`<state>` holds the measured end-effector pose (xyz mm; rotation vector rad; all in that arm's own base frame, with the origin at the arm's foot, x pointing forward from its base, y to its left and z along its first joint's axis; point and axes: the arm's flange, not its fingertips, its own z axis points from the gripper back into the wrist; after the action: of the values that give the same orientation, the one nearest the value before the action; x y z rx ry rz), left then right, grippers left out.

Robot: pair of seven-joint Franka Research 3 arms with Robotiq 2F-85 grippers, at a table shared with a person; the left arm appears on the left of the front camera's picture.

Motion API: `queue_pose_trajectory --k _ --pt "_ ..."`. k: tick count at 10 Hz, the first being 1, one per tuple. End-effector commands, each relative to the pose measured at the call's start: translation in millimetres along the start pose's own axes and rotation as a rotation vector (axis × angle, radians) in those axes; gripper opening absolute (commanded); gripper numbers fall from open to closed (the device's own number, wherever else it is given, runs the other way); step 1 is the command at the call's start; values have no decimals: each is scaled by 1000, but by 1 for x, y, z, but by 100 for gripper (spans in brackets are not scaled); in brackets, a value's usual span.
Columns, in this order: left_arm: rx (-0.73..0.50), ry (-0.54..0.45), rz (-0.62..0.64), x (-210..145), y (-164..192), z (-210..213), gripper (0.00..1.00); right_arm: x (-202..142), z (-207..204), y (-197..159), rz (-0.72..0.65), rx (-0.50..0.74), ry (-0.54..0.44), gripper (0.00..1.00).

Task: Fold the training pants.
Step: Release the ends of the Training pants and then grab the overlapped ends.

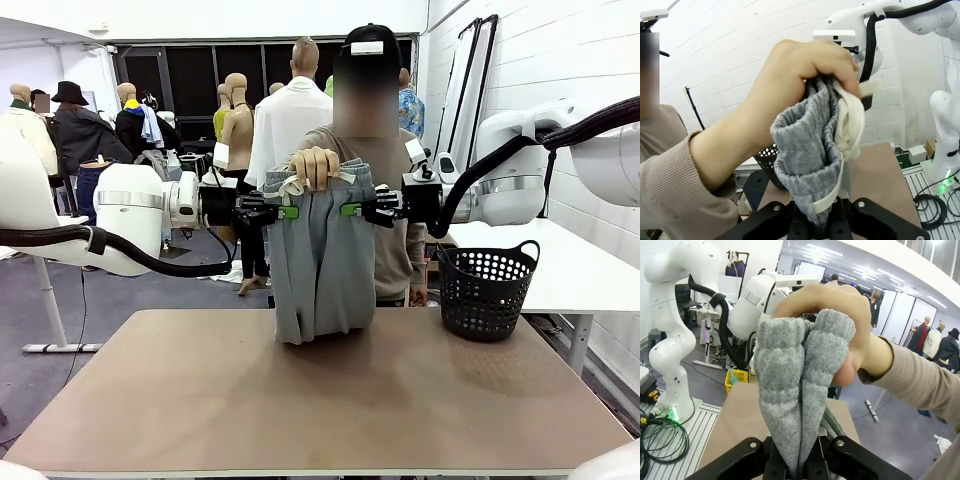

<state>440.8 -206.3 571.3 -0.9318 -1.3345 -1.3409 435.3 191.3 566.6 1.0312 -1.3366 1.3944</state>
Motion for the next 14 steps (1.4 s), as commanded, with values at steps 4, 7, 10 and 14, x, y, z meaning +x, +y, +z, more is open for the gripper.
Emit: queue_pose_trajectory --k 4,7,10,14 --pt "5 -12 7 1 -2 0 0 3 0 0 3 -1 -5 0" --pt "5 -12 7 1 -2 0 0 3 0 0 3 -1 -5 0" --pt "5 -12 7 1 -2 0 0 3 0 0 3 -1 -5 0" --pt "5 -12 7 1 -2 0 0 3 0 0 3 -1 -5 0"
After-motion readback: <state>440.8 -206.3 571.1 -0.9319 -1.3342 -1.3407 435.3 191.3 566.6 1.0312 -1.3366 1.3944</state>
